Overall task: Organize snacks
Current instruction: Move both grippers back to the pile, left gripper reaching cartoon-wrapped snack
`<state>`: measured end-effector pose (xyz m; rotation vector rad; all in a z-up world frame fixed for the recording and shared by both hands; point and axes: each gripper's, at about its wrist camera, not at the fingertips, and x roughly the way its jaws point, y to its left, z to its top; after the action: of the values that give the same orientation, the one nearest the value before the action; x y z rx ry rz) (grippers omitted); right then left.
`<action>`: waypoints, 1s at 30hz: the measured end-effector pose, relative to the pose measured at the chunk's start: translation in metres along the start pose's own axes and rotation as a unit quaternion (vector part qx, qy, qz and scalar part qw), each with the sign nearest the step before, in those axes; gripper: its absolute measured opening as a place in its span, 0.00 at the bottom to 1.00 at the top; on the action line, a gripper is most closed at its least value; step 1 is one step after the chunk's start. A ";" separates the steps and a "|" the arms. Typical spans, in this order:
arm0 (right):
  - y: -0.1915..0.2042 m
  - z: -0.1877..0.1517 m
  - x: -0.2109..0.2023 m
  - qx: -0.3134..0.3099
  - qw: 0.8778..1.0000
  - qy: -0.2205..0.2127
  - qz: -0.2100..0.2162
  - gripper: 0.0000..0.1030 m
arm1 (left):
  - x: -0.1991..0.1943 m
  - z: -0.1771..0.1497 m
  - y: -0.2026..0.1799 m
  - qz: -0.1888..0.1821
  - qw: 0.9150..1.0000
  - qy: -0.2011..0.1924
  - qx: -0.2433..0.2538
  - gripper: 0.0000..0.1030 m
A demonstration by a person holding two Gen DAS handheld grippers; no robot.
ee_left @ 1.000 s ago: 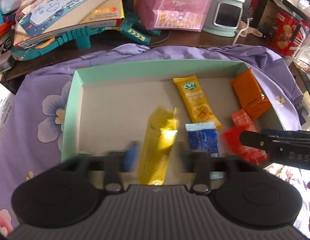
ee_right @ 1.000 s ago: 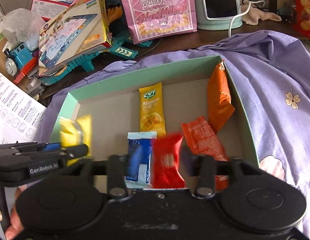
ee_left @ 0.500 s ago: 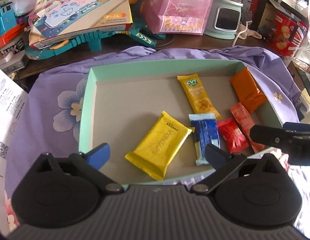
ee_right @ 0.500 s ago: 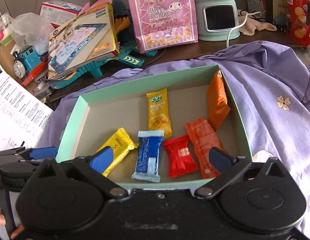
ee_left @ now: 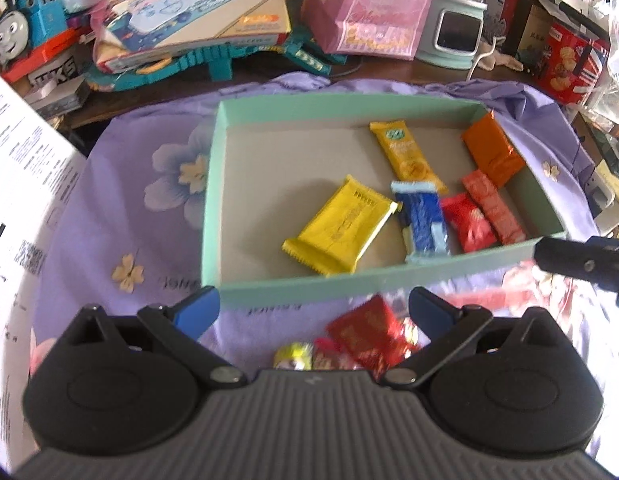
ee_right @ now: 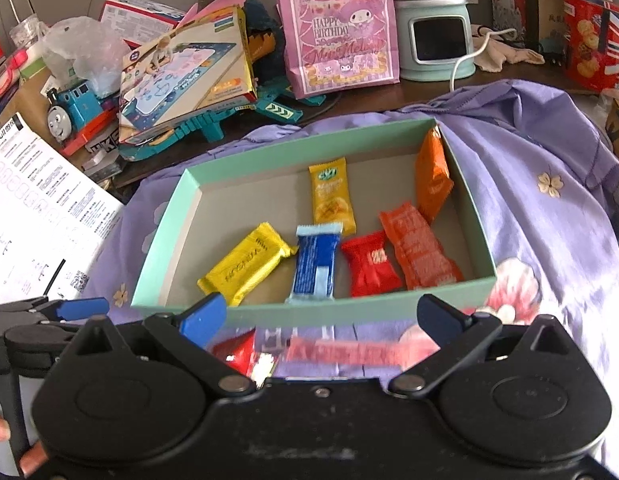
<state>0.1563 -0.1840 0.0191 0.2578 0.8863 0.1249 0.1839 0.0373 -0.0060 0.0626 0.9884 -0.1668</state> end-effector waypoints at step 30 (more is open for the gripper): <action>0.022 -0.031 0.033 0.002 0.997 0.073 -0.006 0.90 | 0.045 -0.043 0.021 -0.029 0.997 0.067 0.003 0.35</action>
<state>0.1528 -0.1507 -0.0188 0.2492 1.0324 0.1325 0.1759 0.0591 -0.0679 0.0512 1.1249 -0.2201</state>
